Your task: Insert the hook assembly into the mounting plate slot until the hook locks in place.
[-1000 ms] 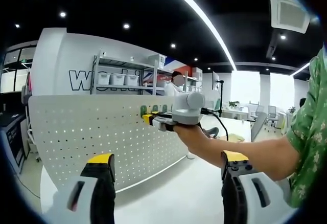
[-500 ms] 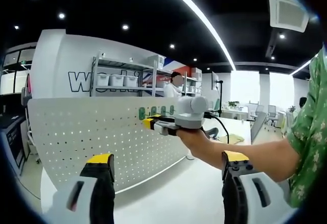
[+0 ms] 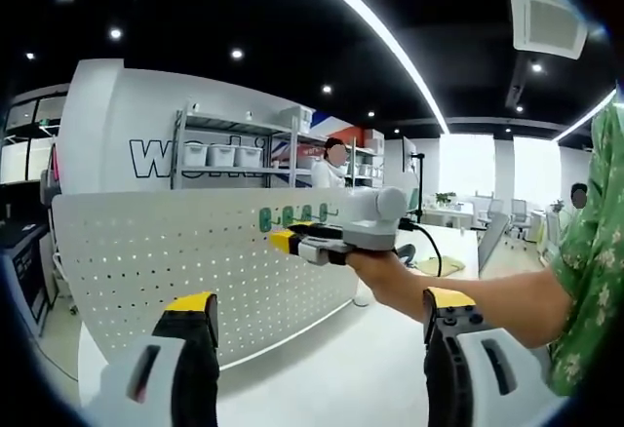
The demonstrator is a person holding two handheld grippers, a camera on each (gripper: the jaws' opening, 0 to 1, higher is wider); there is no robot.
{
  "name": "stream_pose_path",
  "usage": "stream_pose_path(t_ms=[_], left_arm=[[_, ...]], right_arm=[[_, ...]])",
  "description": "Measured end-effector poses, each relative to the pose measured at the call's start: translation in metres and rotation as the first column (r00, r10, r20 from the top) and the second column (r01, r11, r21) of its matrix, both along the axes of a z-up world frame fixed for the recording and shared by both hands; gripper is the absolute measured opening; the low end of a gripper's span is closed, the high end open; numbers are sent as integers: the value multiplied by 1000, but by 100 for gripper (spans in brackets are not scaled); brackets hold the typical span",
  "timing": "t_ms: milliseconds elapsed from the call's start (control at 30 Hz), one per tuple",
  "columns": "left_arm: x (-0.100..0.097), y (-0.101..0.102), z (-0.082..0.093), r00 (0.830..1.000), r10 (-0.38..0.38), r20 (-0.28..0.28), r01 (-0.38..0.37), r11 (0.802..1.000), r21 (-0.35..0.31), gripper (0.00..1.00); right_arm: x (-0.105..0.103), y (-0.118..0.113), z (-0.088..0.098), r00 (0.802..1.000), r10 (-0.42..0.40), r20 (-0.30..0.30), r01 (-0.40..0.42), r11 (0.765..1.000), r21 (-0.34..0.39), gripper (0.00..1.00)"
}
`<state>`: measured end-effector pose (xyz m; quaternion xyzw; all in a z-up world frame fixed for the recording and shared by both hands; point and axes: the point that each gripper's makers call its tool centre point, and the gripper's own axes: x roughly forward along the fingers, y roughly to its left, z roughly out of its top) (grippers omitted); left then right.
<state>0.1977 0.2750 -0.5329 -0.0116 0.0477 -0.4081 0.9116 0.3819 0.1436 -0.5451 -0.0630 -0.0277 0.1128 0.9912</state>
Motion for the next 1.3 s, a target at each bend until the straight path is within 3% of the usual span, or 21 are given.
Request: stream_pose_path(t_ms=[700, 1300], left_arm=[[-23, -12, 2, 999, 30, 27, -30, 999, 28, 89], [-47, -26, -4, 998, 59, 35, -60, 998, 25, 89]], right_arm=[[-57, -26, 7, 1000, 15, 12, -15, 998, 54, 57], [-128, -63, 5, 999, 35, -6, -34, 996, 86, 66]])
